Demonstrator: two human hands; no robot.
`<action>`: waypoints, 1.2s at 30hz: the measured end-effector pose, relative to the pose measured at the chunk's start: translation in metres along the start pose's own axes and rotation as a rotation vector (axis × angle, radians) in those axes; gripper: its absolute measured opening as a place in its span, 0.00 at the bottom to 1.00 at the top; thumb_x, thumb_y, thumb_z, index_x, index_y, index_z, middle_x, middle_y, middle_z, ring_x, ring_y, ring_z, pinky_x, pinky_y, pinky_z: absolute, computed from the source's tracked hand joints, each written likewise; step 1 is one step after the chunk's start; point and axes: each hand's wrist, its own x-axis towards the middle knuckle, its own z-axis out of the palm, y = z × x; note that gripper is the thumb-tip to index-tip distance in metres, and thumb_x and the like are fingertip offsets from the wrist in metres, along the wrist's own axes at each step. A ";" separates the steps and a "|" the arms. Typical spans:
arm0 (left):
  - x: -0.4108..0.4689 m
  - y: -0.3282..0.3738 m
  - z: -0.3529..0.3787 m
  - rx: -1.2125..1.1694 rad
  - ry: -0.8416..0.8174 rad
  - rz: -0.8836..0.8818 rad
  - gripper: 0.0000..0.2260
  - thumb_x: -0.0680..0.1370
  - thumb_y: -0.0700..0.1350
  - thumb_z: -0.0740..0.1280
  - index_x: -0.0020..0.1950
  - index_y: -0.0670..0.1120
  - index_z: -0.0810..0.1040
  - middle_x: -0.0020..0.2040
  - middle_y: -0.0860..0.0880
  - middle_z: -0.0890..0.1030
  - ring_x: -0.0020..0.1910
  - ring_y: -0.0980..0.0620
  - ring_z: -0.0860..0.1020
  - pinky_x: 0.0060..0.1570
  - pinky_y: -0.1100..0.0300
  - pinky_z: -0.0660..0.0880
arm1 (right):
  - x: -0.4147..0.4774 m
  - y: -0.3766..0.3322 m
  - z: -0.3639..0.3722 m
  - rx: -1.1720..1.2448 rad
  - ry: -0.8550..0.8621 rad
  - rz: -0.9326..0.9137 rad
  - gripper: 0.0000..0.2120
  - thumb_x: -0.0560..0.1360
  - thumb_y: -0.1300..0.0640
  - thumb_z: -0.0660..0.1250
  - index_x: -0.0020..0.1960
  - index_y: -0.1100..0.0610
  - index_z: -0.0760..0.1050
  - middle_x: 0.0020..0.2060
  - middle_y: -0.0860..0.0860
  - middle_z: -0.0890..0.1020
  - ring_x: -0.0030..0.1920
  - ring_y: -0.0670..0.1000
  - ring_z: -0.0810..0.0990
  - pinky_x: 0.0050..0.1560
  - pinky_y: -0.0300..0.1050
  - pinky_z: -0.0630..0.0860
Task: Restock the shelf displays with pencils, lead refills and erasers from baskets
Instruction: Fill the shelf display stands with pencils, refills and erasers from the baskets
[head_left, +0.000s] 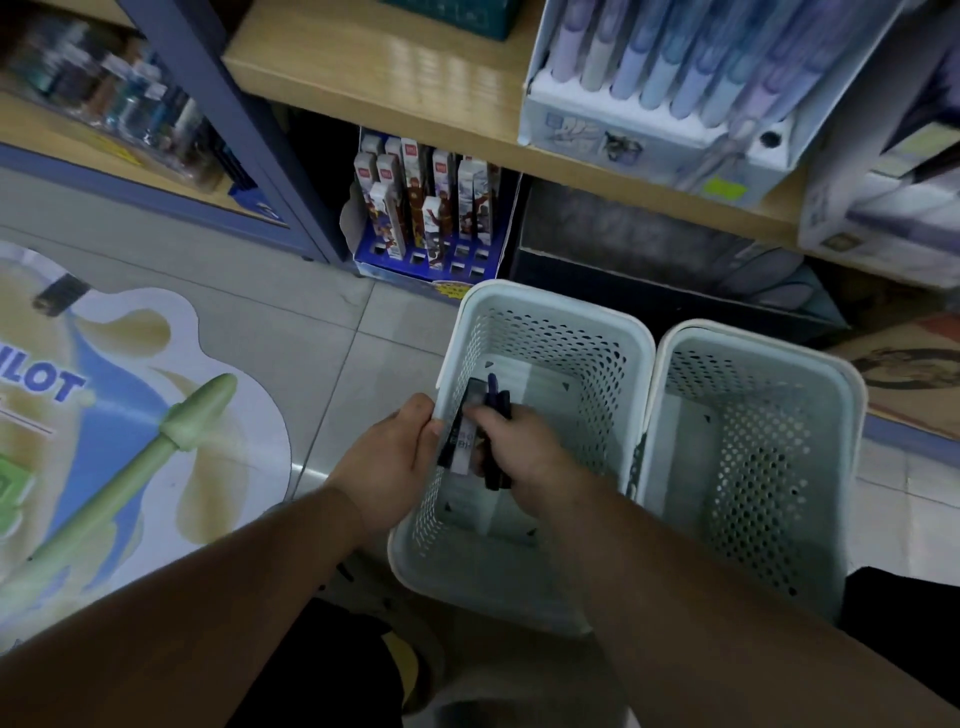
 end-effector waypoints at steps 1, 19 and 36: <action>0.000 0.003 -0.004 0.021 -0.015 -0.021 0.07 0.85 0.49 0.55 0.52 0.47 0.69 0.42 0.47 0.78 0.40 0.46 0.77 0.39 0.51 0.73 | -0.007 -0.007 -0.004 0.021 -0.012 -0.018 0.11 0.77 0.48 0.70 0.46 0.56 0.80 0.29 0.49 0.81 0.29 0.50 0.78 0.36 0.47 0.75; -0.056 0.238 -0.066 -0.542 -0.004 -0.012 0.11 0.84 0.41 0.60 0.45 0.43 0.78 0.34 0.47 0.81 0.30 0.48 0.78 0.32 0.57 0.72 | -0.214 -0.126 -0.101 0.355 0.045 -0.389 0.09 0.77 0.54 0.72 0.42 0.57 0.78 0.27 0.52 0.79 0.23 0.48 0.72 0.27 0.41 0.73; -0.069 0.393 0.016 -0.893 0.126 0.005 0.05 0.79 0.39 0.70 0.48 0.37 0.80 0.34 0.43 0.81 0.30 0.49 0.80 0.34 0.57 0.80 | -0.297 -0.115 -0.291 0.397 0.057 -0.560 0.07 0.76 0.59 0.72 0.53 0.59 0.79 0.31 0.52 0.78 0.25 0.47 0.69 0.28 0.40 0.71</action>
